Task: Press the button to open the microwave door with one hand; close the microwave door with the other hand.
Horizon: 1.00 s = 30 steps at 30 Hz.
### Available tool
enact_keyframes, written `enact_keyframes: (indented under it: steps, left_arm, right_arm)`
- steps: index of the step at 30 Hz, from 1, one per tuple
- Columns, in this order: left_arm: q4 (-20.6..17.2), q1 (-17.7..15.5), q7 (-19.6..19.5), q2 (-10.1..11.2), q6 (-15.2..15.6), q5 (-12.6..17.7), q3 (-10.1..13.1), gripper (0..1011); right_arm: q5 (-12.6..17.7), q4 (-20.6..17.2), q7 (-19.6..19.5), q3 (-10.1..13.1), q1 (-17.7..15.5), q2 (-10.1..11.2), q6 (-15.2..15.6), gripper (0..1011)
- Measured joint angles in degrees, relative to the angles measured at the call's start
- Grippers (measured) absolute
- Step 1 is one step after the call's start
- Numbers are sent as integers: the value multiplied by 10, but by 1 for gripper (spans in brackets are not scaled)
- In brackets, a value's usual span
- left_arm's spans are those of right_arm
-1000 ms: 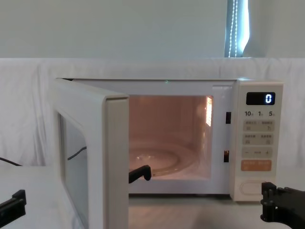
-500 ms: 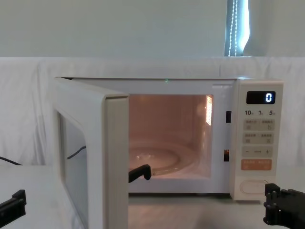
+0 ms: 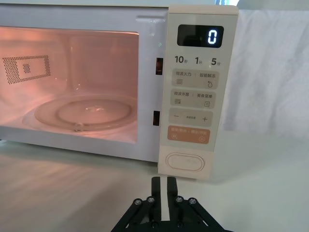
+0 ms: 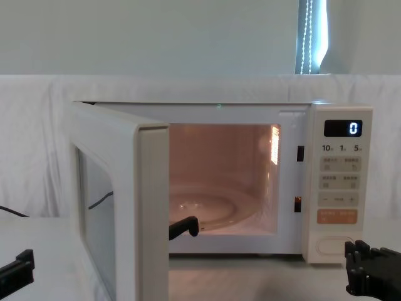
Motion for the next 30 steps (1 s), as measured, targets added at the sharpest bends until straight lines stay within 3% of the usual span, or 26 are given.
enact_keyframes:
  steps: [14,16,18,22,30]
  left_arm:
    - [0,0,0,0,0,0,0,1001]
    - [0,0,0,0,0,0,0,1001]
    - [0,0,0,0,0,0,0,1001]
    - [0,0,0,0,0,0,0,1001]
    - [0,0,0,0,0,0,0,1001]
  right_arm:
    - [1,1,1,0,1,0,1,442]
    - [1,1,1,0,1,0,1,550]
    - [1,1,1,0,1,0,1,585]
    - [1,1,1,0,1,0,1,746]
    - [1,1,1,0,1,0,1,946]
